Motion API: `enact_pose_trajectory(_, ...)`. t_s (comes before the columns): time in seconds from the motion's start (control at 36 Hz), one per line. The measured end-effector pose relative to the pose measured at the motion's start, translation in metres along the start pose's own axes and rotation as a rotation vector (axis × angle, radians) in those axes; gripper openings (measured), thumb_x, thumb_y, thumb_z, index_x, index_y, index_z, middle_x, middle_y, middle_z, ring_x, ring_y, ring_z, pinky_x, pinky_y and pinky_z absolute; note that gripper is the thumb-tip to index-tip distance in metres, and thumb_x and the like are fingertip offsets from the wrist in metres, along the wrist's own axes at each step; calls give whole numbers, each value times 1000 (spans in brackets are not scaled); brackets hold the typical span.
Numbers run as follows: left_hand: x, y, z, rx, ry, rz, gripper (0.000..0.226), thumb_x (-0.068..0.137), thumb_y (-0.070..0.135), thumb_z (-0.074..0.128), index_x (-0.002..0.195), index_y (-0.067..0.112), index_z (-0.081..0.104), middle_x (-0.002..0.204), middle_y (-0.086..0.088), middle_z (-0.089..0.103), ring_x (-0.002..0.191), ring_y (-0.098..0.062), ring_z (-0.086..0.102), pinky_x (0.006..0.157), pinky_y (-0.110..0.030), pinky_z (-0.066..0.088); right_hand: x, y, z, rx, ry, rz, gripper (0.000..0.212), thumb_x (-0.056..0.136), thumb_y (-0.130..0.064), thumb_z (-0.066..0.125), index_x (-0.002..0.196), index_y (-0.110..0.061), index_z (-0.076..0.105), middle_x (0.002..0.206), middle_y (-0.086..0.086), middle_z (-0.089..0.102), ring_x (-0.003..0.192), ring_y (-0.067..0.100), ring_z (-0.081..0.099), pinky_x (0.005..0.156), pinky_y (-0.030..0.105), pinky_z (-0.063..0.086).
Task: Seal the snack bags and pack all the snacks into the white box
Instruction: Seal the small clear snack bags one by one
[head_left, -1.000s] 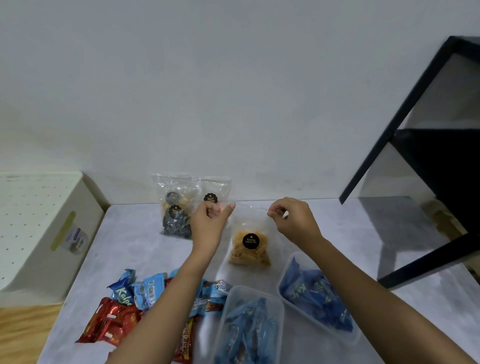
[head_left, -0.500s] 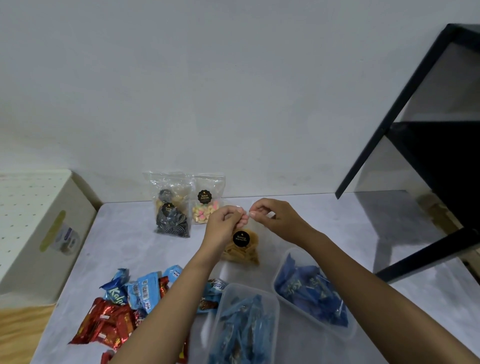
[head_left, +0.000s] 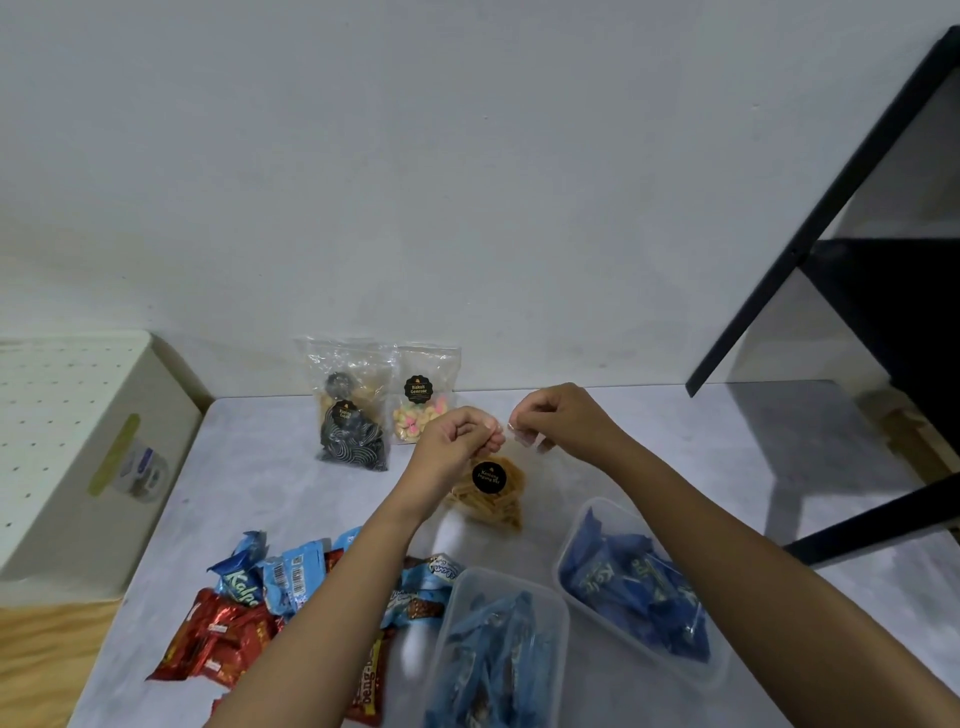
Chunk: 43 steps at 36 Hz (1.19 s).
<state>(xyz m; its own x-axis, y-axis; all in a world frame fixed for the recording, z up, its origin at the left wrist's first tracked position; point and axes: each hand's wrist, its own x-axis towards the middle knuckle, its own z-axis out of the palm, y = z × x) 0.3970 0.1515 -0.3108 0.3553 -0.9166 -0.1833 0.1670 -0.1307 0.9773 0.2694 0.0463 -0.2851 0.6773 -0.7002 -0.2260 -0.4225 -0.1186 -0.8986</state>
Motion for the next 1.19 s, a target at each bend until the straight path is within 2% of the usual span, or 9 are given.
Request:
enact_pose_trajectory(0.28, 6, -5, 1, 102, 54, 77, 9, 89, -6, 51, 86, -3, 59, 71, -9, 59, 58, 2, 58, 62, -11, 48, 2, 2, 5, 115, 59, 110, 14, 81, -6, 59, 74, -3, 70, 68, 4, 64, 61, 9, 57, 59, 24, 52)
enact_pose_trajectory(0.5, 10, -6, 5, 77, 55, 81, 11, 89, -5, 52, 81, 0, 59, 71, -9, 59, 59, 0, 58, 63, -13, 49, 5, 6, 1, 123, 104, 103, 14, 79, -7, 61, 74, 1, 71, 70, 5, 66, 68, 15, 57, 70, 35, 54)
enact_pose_trajectory(0.61, 13, -5, 6, 37, 111, 64, 15, 89, -4, 52, 77, 3, 59, 70, -8, 60, 57, 1, 59, 63, -12, 50, 3, 8, -2, 151, 54, 58, 12, 83, -16, 67, 88, -6, 72, 88, 6, 70, 80, 13, 62, 75, 31, 55)
enact_pose_trajectory(0.69, 16, -4, 6, -7, 174, 55, 16, 89, -3, 54, 77, 5, 59, 70, -9, 60, 56, 1, 58, 62, -11, 49, 3, 11, -9, 89, -69, 16, 25, 78, -21, 74, 101, -15, 67, 101, 1, 70, 94, 12, 65, 80, 24, 54)
enact_pose_trajectory(0.75, 17, -4, 6, -27, 184, 61, 14, 89, -1, 54, 78, 4, 60, 71, -9, 60, 56, 1, 58, 62, -11, 49, 2, 12, -13, -30, -89, -6, 33, 74, -18, 77, 104, -16, 65, 97, -4, 68, 92, 9, 66, 76, 17, 53)
enact_pose_trajectory(0.86, 19, -8, 4, -5, 216, 93, 2, 87, 6, 60, 86, 7, 60, 76, -6, 60, 69, -7, 58, 70, -16, 49, 5, 16, -16, 1, 18, -35, 12, 81, -7, 69, 93, -8, 69, 87, 6, 71, 80, 12, 69, 69, 19, 56)
enact_pose_trajectory(1.03, 30, -14, -10, 213, 428, 191, 34, 85, 11, 65, 115, 16, 50, 96, 10, 53, 86, 0, 53, 76, -12, 48, 17, 24, -22, -36, 56, -60, 13, 86, -3, 62, 90, -13, 70, 85, 2, 72, 80, 8, 70, 75, 23, 57)
enact_pose_trajectory(1.11, 39, -12, -15, 245, 448, 226, 18, 85, 11, 65, 103, 10, 64, 89, 3, 62, 76, 0, 56, 72, -20, 48, 22, 26, -25, -16, 101, -85, 14, 85, -4, 64, 89, -14, 71, 83, -1, 72, 77, 4, 69, 73, 21, 57)
enact_pose_trajectory(1.19, 52, -8, -15, 218, 472, 243, 9, 83, 10, 68, 91, 8, 69, 81, -8, 65, 71, -13, 57, 69, -23, 48, 31, 26, -31, -17, 256, -133, 8, 79, -6, 71, 82, -13, 73, 75, -3, 71, 68, 2, 66, 69, 14, 53)
